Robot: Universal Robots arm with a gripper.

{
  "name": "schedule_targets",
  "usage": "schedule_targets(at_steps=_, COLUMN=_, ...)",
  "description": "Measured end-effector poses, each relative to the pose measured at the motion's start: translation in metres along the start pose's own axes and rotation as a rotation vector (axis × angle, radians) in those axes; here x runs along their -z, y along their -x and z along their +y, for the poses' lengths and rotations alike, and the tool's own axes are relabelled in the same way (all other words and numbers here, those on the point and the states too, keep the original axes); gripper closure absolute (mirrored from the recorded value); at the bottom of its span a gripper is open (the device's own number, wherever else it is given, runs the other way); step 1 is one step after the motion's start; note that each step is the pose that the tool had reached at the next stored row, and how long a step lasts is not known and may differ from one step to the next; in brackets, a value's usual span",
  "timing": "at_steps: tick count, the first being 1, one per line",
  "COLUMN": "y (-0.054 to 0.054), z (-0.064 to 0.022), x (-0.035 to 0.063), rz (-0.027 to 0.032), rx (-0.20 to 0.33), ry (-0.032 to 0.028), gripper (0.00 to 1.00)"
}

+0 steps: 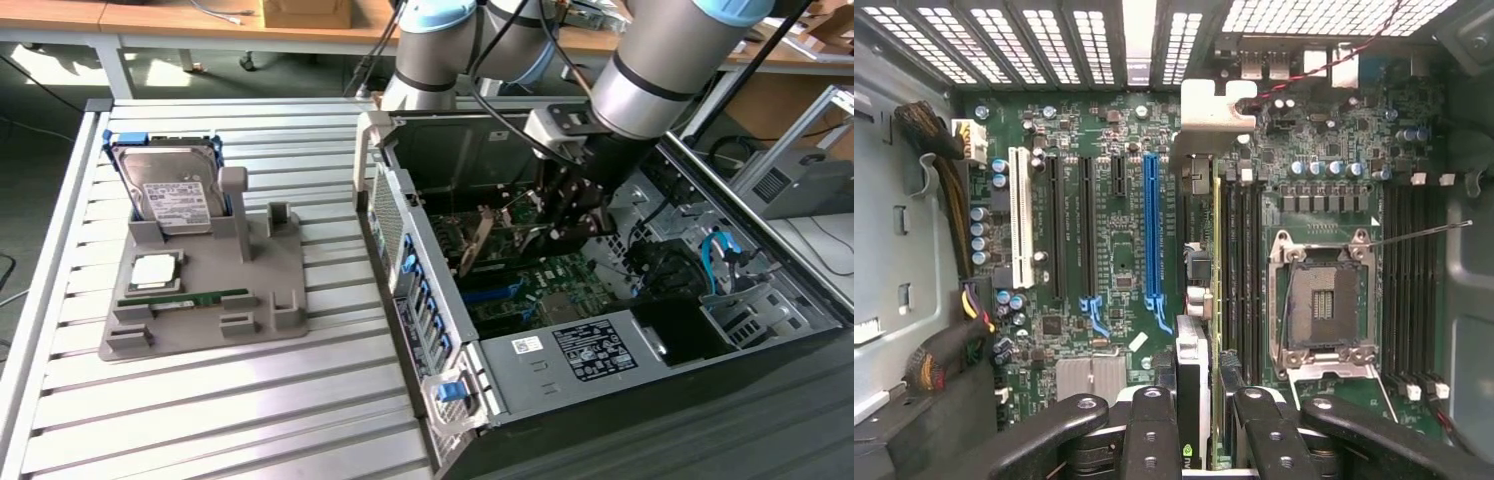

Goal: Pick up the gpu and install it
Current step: 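Insert the gpu into the slot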

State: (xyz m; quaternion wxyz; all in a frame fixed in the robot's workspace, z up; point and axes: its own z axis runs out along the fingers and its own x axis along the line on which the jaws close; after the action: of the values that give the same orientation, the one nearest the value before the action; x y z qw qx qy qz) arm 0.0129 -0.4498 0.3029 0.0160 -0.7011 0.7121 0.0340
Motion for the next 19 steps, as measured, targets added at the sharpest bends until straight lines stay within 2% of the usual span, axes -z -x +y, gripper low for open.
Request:
schedule_targets(at_steps=9, y=-0.0029, z=0.0046, x=-0.0011, rz=0.0002, rx=0.000, ry=0.0001, gripper=0.73)
schedule_targets(at_steps=19, y=-0.0058, z=0.0056, x=-0.0024, rz=0.0000, rx=0.000, ry=0.0000, gripper=0.73)
